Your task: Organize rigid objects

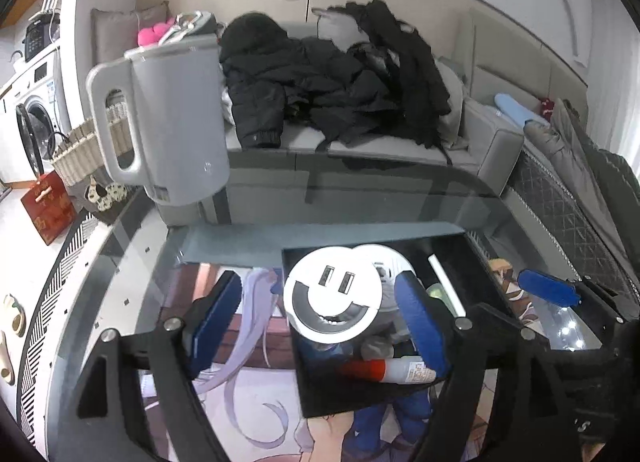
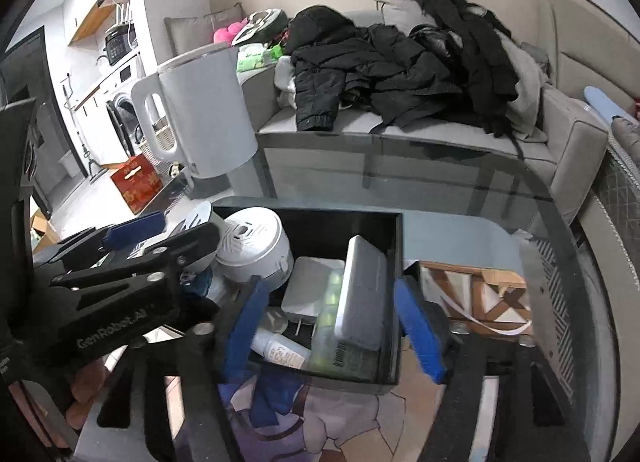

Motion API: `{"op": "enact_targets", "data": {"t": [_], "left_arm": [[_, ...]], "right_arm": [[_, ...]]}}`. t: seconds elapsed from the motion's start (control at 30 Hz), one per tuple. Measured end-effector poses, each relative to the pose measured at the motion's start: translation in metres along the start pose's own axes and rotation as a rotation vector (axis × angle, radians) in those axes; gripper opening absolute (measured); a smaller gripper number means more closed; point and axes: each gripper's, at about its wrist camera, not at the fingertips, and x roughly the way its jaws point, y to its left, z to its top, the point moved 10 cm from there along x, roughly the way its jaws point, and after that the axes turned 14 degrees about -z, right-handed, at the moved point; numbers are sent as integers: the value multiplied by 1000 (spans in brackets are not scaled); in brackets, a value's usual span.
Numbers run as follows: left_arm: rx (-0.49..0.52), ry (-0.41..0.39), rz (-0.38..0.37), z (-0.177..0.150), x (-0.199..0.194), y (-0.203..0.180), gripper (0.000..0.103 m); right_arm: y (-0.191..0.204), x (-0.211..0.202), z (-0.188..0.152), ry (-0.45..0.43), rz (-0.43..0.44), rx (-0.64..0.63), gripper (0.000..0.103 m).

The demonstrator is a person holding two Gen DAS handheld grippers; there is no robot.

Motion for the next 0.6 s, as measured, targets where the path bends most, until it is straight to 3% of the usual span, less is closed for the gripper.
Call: {"op": "enact_targets", "data": {"t": [0.3, 0.43, 0.6], "left_arm": [[-14, -61, -4, -4, -44, 5, 80], [15, -91, 26, -13, -68, 5, 80], [54, -114, 41, -27, -94, -2, 80]], "right_arm": [[-12, -37, 3, -43, 23, 45, 78], [-19, -67, -3, -97, 15, 53, 87], [-25, -103, -19, -166, -3, 33, 92]]}}
